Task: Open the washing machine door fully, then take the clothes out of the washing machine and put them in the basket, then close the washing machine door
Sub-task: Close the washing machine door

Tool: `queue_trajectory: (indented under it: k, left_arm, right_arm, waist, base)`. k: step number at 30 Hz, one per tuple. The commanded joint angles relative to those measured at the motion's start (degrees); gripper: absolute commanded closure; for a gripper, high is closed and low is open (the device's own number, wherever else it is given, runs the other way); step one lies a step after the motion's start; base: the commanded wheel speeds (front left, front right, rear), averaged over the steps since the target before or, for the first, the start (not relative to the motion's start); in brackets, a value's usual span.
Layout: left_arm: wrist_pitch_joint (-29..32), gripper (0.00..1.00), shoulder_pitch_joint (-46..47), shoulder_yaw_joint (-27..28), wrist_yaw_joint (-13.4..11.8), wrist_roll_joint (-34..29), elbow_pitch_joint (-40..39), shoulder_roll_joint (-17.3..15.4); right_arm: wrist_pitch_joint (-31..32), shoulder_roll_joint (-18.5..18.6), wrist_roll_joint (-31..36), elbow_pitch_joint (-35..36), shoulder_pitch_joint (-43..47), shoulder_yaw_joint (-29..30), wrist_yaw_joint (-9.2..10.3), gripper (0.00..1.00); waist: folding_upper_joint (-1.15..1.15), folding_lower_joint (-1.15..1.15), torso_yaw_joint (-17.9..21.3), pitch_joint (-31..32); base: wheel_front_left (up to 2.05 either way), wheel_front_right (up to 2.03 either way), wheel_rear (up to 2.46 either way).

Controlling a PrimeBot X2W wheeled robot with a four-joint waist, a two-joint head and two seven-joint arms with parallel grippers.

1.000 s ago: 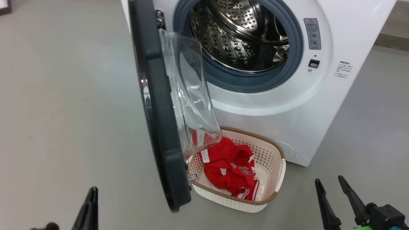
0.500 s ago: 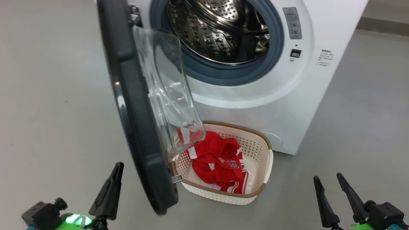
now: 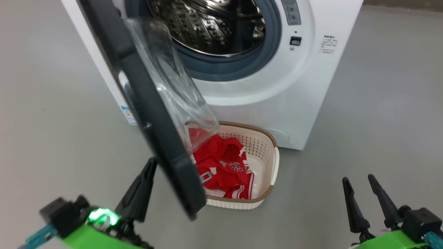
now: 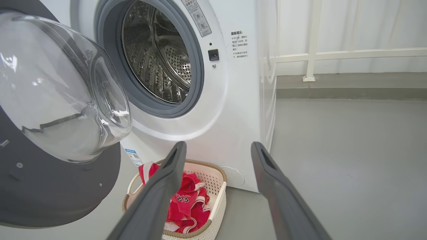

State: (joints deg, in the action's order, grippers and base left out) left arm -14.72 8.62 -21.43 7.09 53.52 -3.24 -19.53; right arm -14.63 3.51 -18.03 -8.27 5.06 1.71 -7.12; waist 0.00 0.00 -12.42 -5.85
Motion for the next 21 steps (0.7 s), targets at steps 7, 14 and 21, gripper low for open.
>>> queue_trajectory:
  k: [7,14,21]
  left_arm:
    - [-0.3,1.00,10.9,-2.1,0.4,-1.9,2.2,2.6]
    - [-0.3,1.00,18.2,-5.6,0.4,-3.7,6.5,5.0]
    - [-0.3,1.00,25.0,-4.5,0.4,-4.6,11.5,5.7]
  right_arm:
    - [-0.4,0.3,0.0,1.6,-3.8,-0.2,-0.36,0.00]
    - [-0.4,-0.2,-0.2,1.8,-4.8,0.2,-0.36,0.00]
    - [-0.4,-0.5,-0.6,2.1,-6.6,0.4,-0.36,0.00]
  waist:
    - [0.00,0.00,4.2,-3.0]
    - [0.00,0.00,8.3,-5.4]
    - [0.00,0.00,12.0,-8.2]
  base:
    - [0.00,0.00,0.00]
    - [0.00,0.00,0.00]
    - [0.00,0.00,0.00]
